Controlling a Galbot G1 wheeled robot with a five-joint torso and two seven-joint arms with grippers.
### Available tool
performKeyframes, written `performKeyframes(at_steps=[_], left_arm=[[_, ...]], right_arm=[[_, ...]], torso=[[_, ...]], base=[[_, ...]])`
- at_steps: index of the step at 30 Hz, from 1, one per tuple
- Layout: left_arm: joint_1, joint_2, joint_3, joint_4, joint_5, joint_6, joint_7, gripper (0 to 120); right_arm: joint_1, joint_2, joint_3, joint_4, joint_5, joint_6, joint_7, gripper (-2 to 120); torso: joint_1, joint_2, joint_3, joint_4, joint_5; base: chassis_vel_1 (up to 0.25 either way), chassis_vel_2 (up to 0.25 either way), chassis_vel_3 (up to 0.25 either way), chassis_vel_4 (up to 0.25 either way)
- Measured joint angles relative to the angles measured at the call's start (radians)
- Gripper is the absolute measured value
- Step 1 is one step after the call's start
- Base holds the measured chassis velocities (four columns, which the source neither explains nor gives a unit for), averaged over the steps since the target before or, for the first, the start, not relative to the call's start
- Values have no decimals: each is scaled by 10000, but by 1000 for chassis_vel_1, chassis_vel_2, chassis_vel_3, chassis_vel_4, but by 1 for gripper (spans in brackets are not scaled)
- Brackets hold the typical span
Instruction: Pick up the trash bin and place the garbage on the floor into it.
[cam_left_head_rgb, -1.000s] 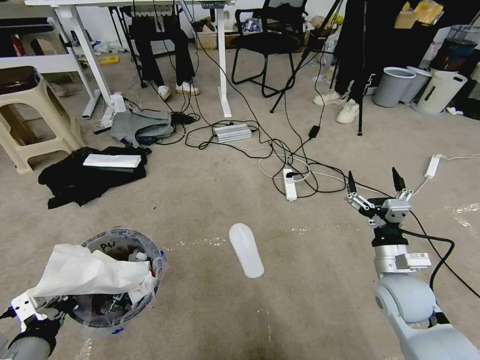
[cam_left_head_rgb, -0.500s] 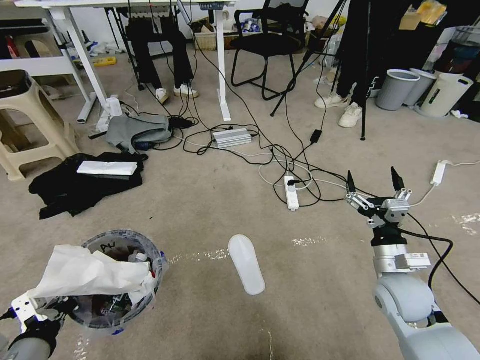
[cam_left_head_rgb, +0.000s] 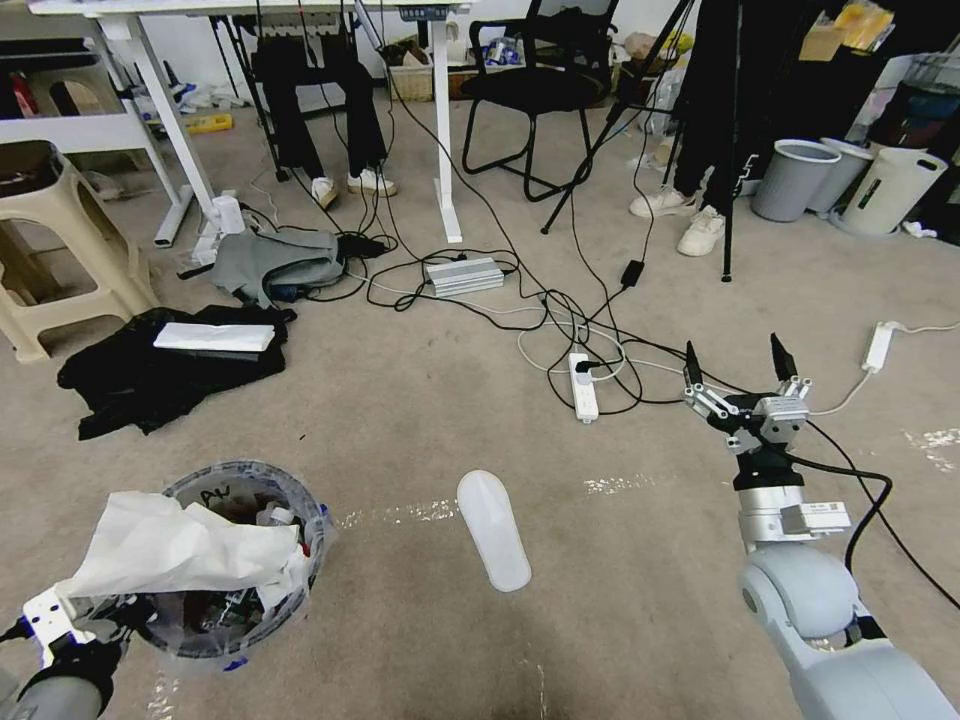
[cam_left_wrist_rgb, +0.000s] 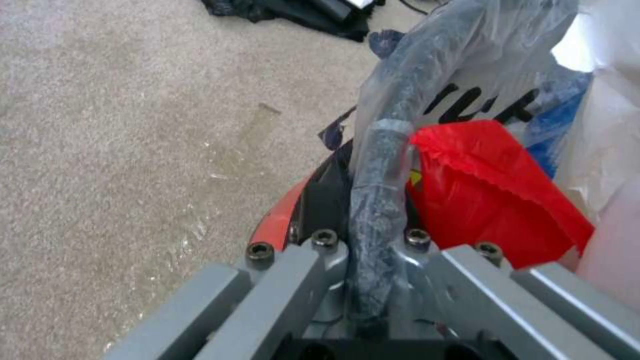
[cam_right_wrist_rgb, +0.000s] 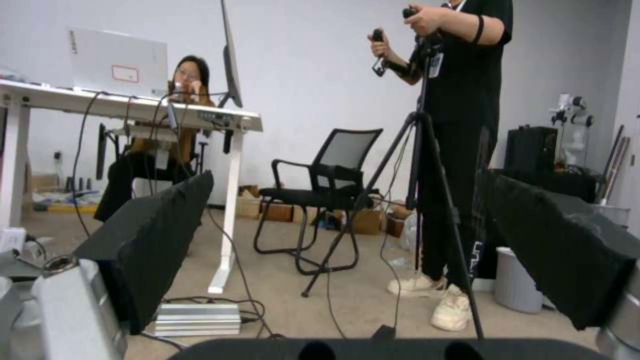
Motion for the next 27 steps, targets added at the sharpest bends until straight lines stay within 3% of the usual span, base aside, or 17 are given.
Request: performKeyframes(at_steps=[27], left_arm=[[-131,-139,45,94,119,-2,20,1]], right_arm=[[100,-154,59,-140,504,263,-412,100]], torso=[[0,0,0,0,0]], base=[[-9,14,16,-13]])
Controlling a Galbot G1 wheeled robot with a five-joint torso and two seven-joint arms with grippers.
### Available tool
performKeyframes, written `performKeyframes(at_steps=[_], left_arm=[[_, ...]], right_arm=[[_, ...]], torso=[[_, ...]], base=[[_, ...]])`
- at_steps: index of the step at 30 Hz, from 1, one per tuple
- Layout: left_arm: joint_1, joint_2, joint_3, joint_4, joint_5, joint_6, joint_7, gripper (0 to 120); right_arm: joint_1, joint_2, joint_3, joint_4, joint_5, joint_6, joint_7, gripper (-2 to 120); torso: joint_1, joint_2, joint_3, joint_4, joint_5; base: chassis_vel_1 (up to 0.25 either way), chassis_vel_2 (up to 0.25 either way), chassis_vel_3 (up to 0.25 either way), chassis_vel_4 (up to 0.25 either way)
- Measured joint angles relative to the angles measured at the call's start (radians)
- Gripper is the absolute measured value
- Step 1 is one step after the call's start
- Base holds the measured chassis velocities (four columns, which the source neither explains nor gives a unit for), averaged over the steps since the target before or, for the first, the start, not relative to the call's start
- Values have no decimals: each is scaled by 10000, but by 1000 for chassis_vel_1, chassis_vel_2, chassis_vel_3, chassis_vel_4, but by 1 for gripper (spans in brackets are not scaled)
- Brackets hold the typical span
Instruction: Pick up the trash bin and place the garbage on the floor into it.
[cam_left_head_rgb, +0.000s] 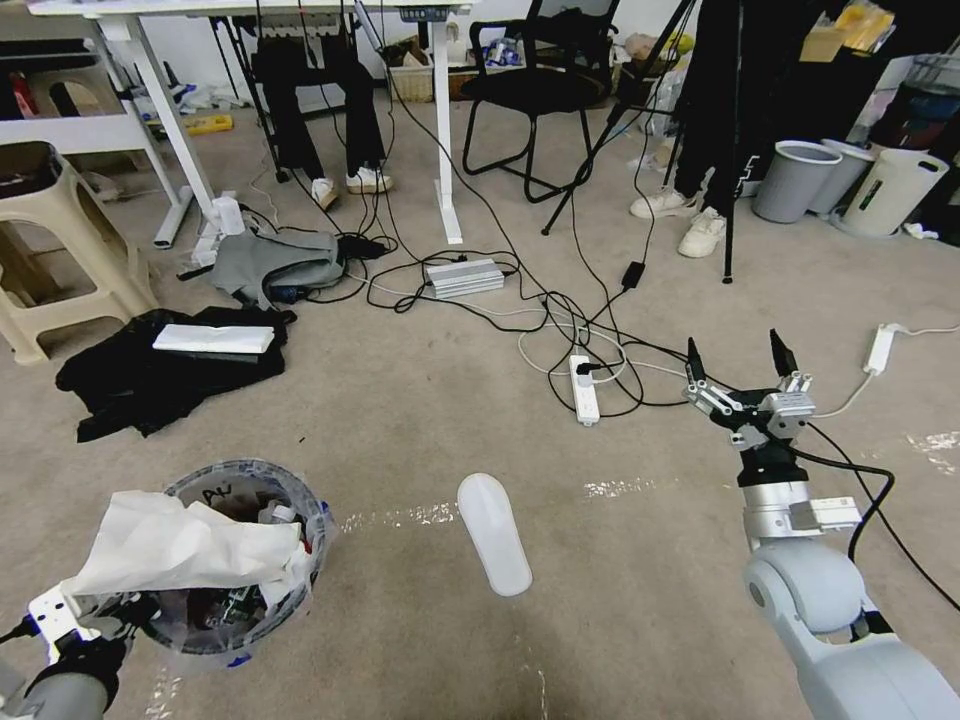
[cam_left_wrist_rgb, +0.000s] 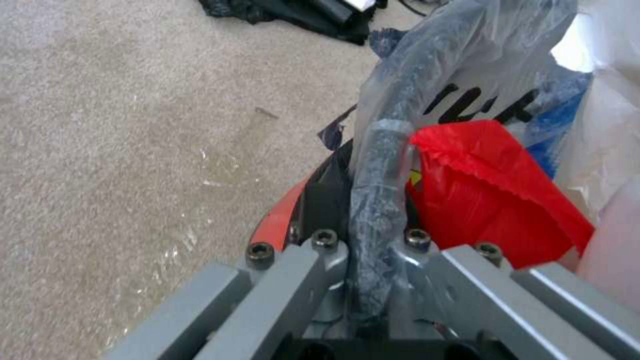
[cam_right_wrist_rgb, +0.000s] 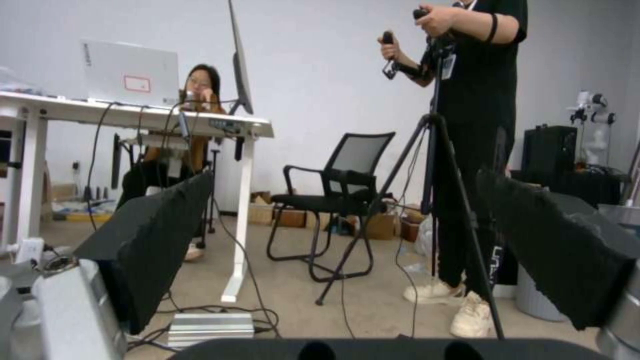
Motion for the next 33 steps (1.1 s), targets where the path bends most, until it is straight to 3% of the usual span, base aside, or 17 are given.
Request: performKeyframes(at_steps=[14,17,19,21,22,25,26,27,28,29,31,33], left_arm=[[18,-64,16,-7,82,-3,9,1],[29,-66,16,-2,96,-18,14,1],[39,-67,16,17,98,-26,24,1],[41,-67,16,23,100,-32,26,1],[56,-67,21,58,111,-54,40,1],[58,-71,22,87,113,-67,50,1],[49,-77,25,146,117,-95,71,1],[49,-77,25,146,117,-95,71,1],[33,-80,27,211,121,-116,82,1],[26,-79,31,229,121,-122,89,1],[21,-78,30,232,119,-124,90,1],[-6,-50,23,305,106,-142,95,1]], right_arm=[[40,-33,-62,-95,307,180,-56,100],[39,-137,-98,10,737,-300,11,100],[235,-267,-206,-44,1264,-1138,188,100],[263,-283,-223,-59,1342,-1265,203,100],[518,-395,-384,-209,1880,-2076,377,100],[763,-481,-508,-341,2325,-2841,511,100],[1090,-555,-662,-485,2949,-3943,718,100],[1090,-555,-662,-485,2949,-3943,718,100],[1578,-593,-810,-740,3899,-5593,835,100],[1927,-597,-953,-994,4309,-6299,862,100],[1997,-598,-983,-1053,4385,-6455,860,100],[2562,-589,-1099,-1531,5093,-8215,338,100]], torso=[[0,0,0,-1,1],[0,0,0,1,0],[0,0,0,0,0],[0,0,0,0,0],[0,0,0,1,1],[0,0,0,1,0],[0,0,0,3,1],[0,0,0,3,1],[0,0,1,0,-1],[1,0,1,1,0],[1,0,0,2,0],[0,-1,1,2,1]], base=[[-38,42,41,-37],[0,0,0,0],[0,0,0,0],[0,0,0,0],[0,0,0,0],[0,0,0,0],[0,0,0,0],[0,0,0,0],[0,0,0,0],[0,0,0,0],[0,0,0,0],[0,0,0,0]])
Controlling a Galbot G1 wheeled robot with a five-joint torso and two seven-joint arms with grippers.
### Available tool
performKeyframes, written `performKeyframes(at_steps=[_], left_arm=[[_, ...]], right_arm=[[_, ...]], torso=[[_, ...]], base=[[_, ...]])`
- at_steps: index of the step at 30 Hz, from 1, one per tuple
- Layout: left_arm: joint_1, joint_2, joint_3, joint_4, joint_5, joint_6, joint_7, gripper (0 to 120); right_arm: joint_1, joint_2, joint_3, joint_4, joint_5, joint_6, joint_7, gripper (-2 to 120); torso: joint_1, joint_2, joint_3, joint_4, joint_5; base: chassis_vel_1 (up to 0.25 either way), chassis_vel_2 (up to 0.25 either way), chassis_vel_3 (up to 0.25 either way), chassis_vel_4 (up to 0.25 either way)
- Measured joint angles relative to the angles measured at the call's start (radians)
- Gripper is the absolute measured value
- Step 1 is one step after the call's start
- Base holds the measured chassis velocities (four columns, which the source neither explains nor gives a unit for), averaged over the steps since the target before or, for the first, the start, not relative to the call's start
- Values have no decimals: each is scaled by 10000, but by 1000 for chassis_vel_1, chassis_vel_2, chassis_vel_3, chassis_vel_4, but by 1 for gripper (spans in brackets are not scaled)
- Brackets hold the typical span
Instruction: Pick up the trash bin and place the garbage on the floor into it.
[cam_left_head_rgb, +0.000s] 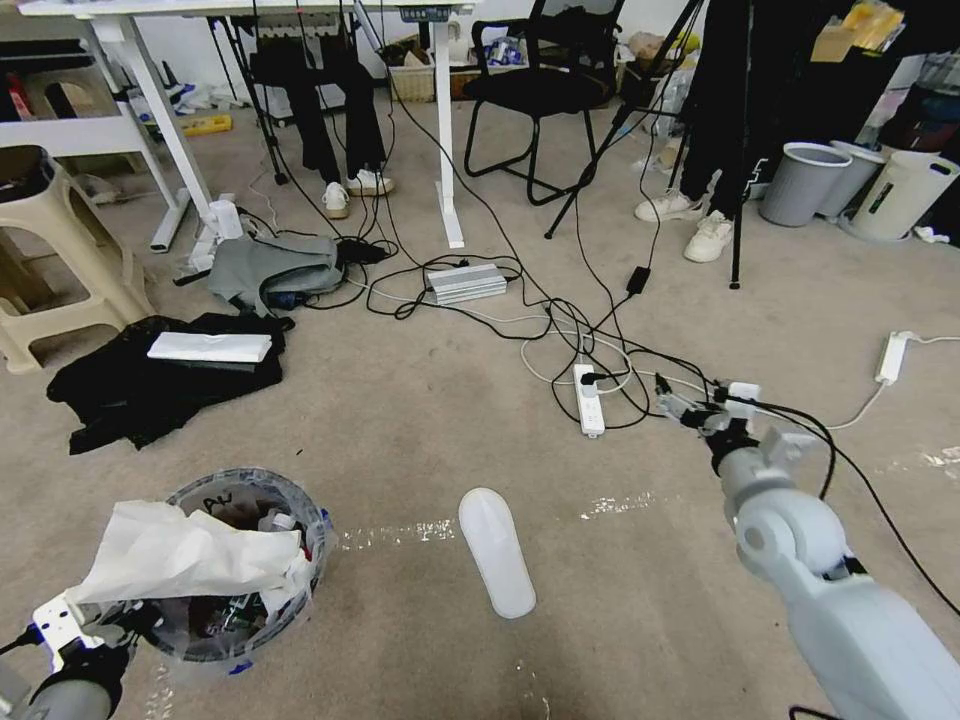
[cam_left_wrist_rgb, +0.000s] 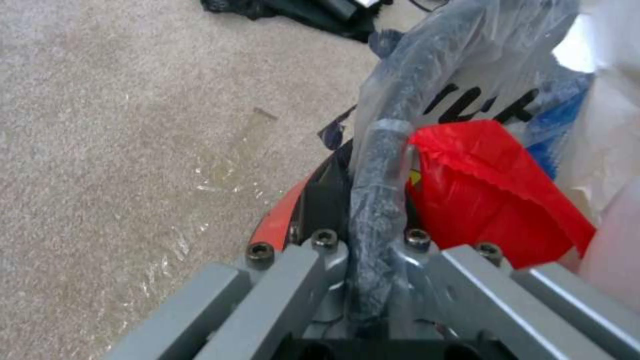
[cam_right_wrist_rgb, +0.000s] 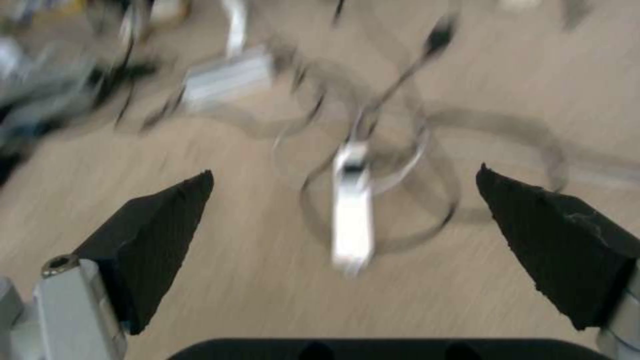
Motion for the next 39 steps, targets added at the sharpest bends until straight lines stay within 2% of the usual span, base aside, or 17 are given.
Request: performKeyframes(at_steps=[1,2,3,4,7,8,11,13,14,15,17,19,24,25,28,32,39], left_arm=[[0,0,0,0,0,0,0,1],[-7,9,-5,31,-10,-2,2,1],[-10,16,-9,47,-17,-3,5,1],[-10,16,-9,47,-17,-3,5,1],[-33,47,-36,125,-48,-19,7,1],[-33,47,-36,125,-48,-19,7,1],[-52,58,-63,192,-60,-32,9,1],[-53,58,-64,203,-60,-35,9,1],[-71,51,-70,266,-58,-42,10,1],[-71,51,-70,266,-58,-42,10,1],[-117,39,-72,354,-46,-47,14,1],[-135,38,-72,386,-41,-49,14,1],[-257,62,-68,577,-33,-50,15,1],[-257,62,-68,577,-33,-50,15,1],[-331,62,-64,695,-21,-50,14,1],[-343,27,-49,780,36,-50,12,1],[-316,8,-39,840,114,-50,10,1]], right_arm=[[0,0,0,0,0,0,0,100],[179,21,11,-256,-87,-665,-729,100],[254,30,5,-421,-316,-801,-1202,100],[254,30,5,-421,-316,-801,-1202,100],[503,37,-300,-1198,-1780,-711,-4017,100],[503,37,-300,-1198,-1780,-711,-4017,100],[835,238,-846,-1882,-2387,-1405,-5190,100],[880,290,-914,-1991,-2492,-1480,-5336,100],[1086,500,-1103,-2397,-2832,-1917,-5789,100],[1086,500,-1103,-2397,-2832,-1917,-5789,100],[1464,798,-1631,-2996,-2834,-2595,-5222,100],[1565,879,-1754,-3168,-2835,-2640,-5125,100],[2221,1195,-2189,-4080,-3469,-3016,-6170,100],[2221,1195,-2189,-4080,-3469,-3016,-6170,100],[2674,1494,-2373,-4814,-4161,-2584,-7367,100],[3047,1859,-2658,-5642,-4850,-1970,-8055,100],[3225,2342,-2834,-6288,-5045,-1426,-8033,100]], torso=[[0,0,0,0,0],[0,1,0,-2,-3],[0,1,0,-1,-1],[0,1,0,-1,-1],[0,0,0,-3,0],[0,0,0,-3,0],[0,1,0,0,0],[1,0,0,1,3],[0,1,0,0,-1],[0,1,0,0,-1],[0,0,0,-2,0],[0,0,0,2,1],[0,0,0,-2,-2],[0,0,0,-2,-2],[0,0,-1,-2,-3],[0,0,-1,1,-1],[0,1,-1,-3,-1]], base=[[0,0,0,0],[0,0,0,0],[0,0,0,0],[0,0,0,0],[0,0,0,0],[0,0,0,0],[0,0,0,0],[0,0,0,0],[0,0,0,0],[0,0,0,0],[0,0,0,0],[0,0,0,0],[0,0,0,0],[0,0,0,0],[0,0,0,0],[0,0,0,0],[0,0,0,0]])
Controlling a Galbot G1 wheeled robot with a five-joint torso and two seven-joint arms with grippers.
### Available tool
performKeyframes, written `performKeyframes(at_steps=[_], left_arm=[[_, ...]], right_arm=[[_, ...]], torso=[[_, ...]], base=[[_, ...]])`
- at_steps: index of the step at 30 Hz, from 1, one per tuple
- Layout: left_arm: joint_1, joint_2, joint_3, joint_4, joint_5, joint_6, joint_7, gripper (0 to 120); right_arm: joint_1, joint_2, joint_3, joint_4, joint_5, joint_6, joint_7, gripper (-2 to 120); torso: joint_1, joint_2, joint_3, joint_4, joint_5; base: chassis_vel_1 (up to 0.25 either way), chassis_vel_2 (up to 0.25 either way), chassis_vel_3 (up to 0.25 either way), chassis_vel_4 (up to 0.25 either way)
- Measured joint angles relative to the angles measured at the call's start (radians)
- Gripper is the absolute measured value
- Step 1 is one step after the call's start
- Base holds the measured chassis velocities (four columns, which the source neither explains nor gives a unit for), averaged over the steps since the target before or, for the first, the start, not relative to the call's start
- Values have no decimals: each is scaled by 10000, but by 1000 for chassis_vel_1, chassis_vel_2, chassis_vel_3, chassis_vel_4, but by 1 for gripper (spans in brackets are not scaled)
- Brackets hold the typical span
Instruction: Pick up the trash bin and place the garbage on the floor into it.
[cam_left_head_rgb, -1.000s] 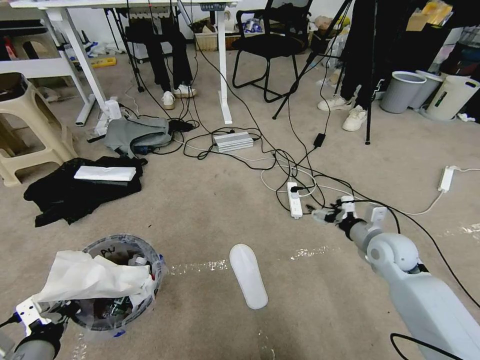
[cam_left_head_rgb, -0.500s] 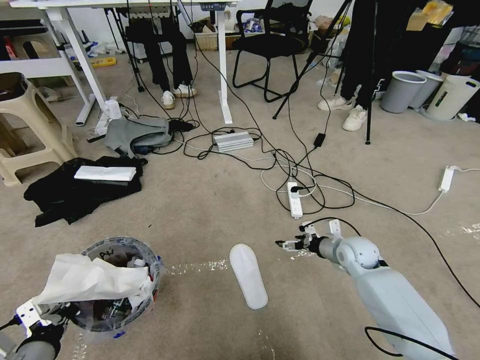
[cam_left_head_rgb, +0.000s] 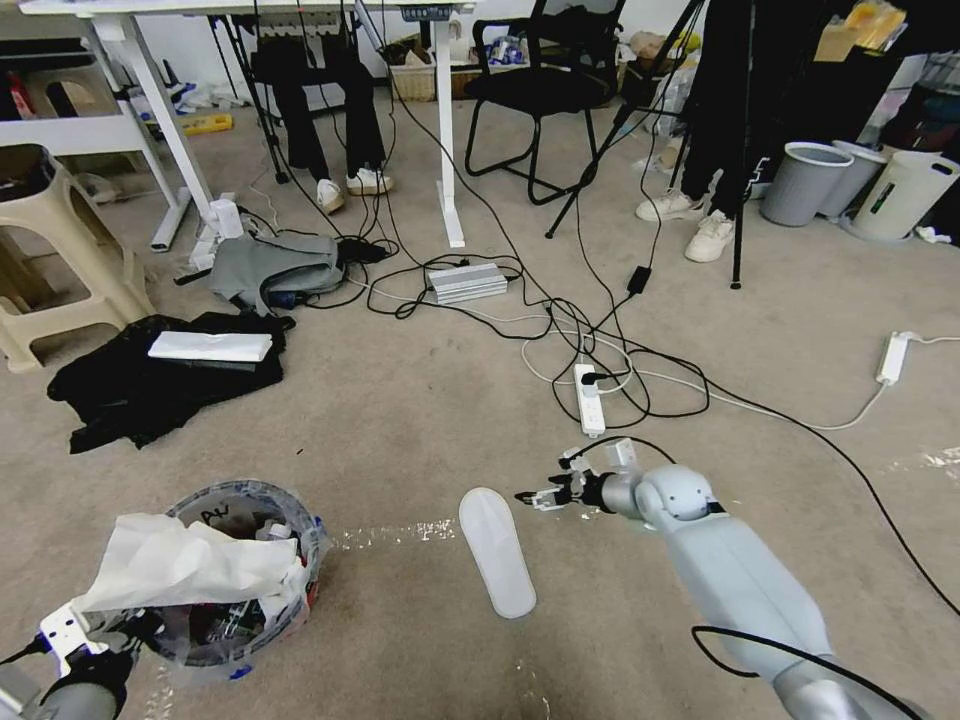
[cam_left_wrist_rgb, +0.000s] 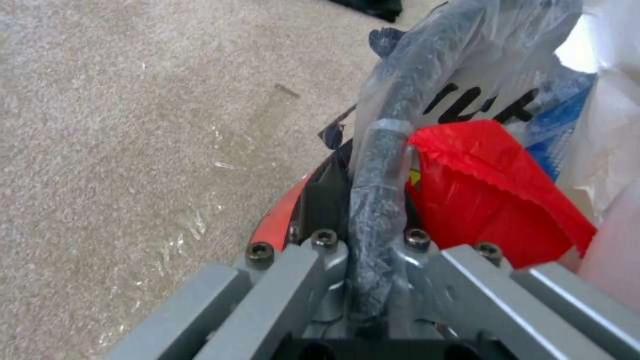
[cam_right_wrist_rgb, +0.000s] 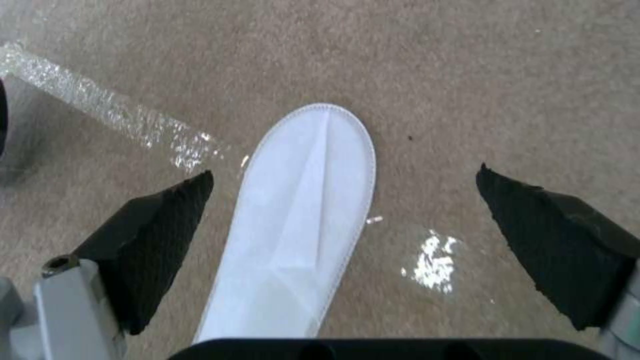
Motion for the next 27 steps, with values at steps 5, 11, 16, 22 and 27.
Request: performKeyframes(at_steps=[5,11,16,22,27], left_arm=[[29,1,-38,-57,-5,-1,-13,1],[30,-16,-22,-52,6,-1,-20,1],[21,21,-18,-44,10,0,-24,1],[38,52,-21,-63,-10,15,-44,1],[61,47,-15,-75,6,25,-50,1]], right_arm=[[102,270,-151,-475,4,325,246,100],[78,432,-247,-903,109,632,658,100],[117,569,-296,-1188,173,746,870,100],[66,830,-420,-1506,359,936,1252,100],[31,1000,-529,-1565,578,1076,1447,100]], torso=[[0,0,0,2,0],[0,-1,0,1,0],[0,0,0,2,-1],[0,-1,0,1,1],[0,0,0,2,0]], base=[[0,0,0,0],[0,0,0,0],[0,0,0,0],[0,0,0,0],[0,0,0,0]])
